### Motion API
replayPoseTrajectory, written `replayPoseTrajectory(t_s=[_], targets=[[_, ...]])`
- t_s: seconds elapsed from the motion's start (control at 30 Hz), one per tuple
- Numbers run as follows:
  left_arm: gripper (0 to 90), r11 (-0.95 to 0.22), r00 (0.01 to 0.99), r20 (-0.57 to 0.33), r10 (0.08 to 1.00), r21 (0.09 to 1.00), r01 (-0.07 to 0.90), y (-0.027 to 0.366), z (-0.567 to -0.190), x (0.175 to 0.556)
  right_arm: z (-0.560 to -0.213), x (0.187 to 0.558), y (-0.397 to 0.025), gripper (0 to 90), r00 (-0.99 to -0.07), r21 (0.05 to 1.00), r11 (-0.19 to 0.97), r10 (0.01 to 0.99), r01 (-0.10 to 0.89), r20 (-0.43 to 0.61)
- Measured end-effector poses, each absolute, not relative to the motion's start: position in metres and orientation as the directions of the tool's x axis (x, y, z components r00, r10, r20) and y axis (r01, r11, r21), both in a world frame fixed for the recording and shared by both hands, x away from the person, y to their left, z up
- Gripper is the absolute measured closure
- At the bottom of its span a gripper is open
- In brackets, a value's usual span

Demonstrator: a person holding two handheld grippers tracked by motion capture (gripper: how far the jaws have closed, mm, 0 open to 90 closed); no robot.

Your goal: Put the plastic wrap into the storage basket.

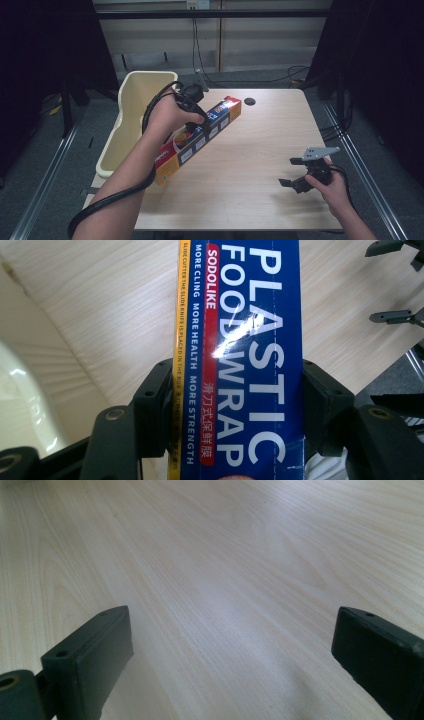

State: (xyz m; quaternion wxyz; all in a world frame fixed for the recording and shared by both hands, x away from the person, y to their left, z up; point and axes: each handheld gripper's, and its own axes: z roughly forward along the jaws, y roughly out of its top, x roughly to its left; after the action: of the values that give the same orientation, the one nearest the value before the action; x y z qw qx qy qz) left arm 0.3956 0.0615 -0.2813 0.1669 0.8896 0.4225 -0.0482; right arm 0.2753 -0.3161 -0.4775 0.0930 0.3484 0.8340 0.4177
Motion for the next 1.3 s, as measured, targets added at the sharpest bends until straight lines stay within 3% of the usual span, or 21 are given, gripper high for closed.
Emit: replayPoseTrajectory(t_s=[1.3], targets=[[40.4,-0.434,0.489,-0.232,0.841,0.25,0.865,0.116,-0.239,0.394,-0.471,0.273,-0.31,2.8,-0.754,0.757,0.447,0.651,0.477,0.091]])
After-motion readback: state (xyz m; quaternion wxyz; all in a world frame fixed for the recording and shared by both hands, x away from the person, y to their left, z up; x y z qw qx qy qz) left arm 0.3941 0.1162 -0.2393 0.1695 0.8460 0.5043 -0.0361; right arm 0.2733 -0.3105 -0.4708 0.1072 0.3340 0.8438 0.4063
